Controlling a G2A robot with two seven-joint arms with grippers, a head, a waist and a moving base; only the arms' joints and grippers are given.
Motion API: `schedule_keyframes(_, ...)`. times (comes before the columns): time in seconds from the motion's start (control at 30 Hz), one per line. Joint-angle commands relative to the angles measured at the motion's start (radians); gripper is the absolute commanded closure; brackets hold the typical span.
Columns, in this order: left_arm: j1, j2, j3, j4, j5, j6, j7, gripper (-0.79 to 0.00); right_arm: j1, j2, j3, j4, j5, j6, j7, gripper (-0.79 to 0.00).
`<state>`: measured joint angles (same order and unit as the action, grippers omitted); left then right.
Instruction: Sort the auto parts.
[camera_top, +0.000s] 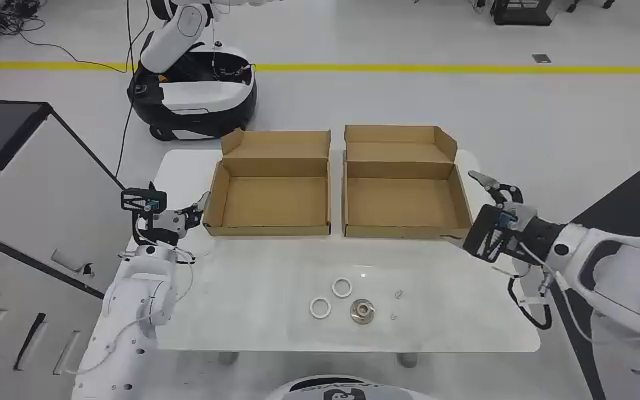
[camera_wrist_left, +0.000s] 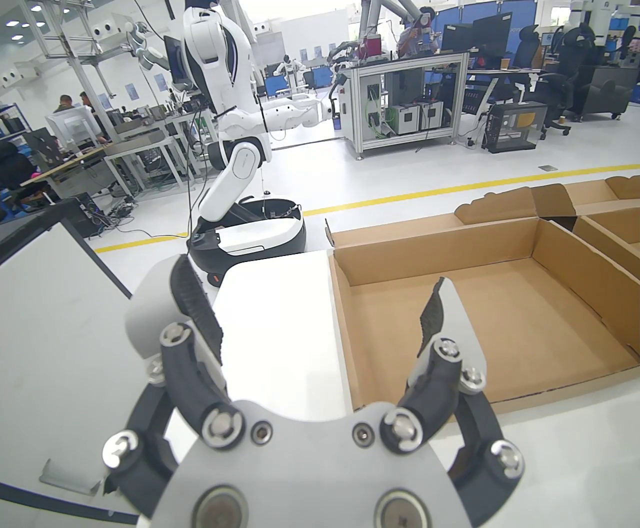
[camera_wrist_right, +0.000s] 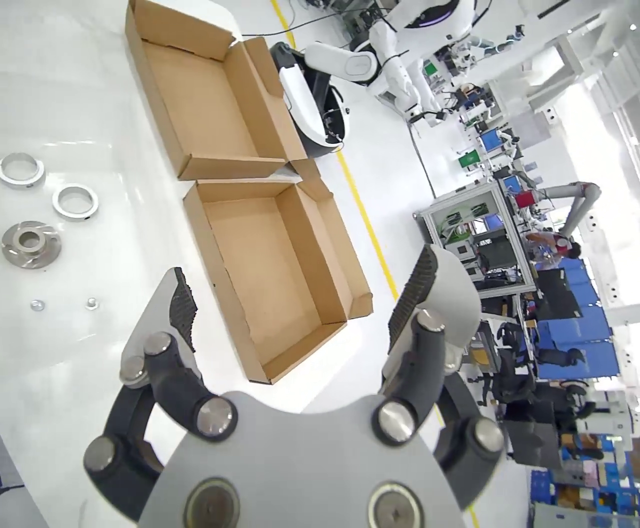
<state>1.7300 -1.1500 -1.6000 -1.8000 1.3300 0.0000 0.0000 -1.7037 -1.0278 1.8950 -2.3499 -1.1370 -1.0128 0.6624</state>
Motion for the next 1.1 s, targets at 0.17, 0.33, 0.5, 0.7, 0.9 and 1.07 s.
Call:
schedule_keyframes(0.17,0.000,0.000,0.000,0.000,0.000,0.000,0.000,-0.785,0.099,0.056,-0.152,0.000,0.041,0.001,0.146,-0.785)
schedule_keyframes(0.33,0.000,0.000,0.000,0.000,0.000,0.000,0.000,-0.785,0.136,0.110,-0.258,0.010,-0.013,0.001,0.146,-0.785)
schedule_keyframes(0.5,0.000,0.000,0.000,0.000,0.000,0.000,0.000,-0.785,0.197,0.172,-0.370,0.026,-0.057,0.001,0.146,-0.785)
schedule_keyframes(0.7,0.000,0.000,0.000,0.000,0.000,0.000,0.000,-0.785,0.283,0.251,-0.498,0.058,-0.061,0.001,0.146,-0.785)
schedule_keyframes(0.9,0.000,0.000,0.000,0.000,0.000,0.000,0.000,-0.785,0.416,0.353,-0.641,0.089,-0.004,0.001,0.146,-0.785)
schedule_keyframes(1.07,0.000,0.000,0.000,0.000,0.000,0.000,0.000,-0.785,0.560,0.453,-0.804,0.075,0.028,0.001,0.146,-0.785)
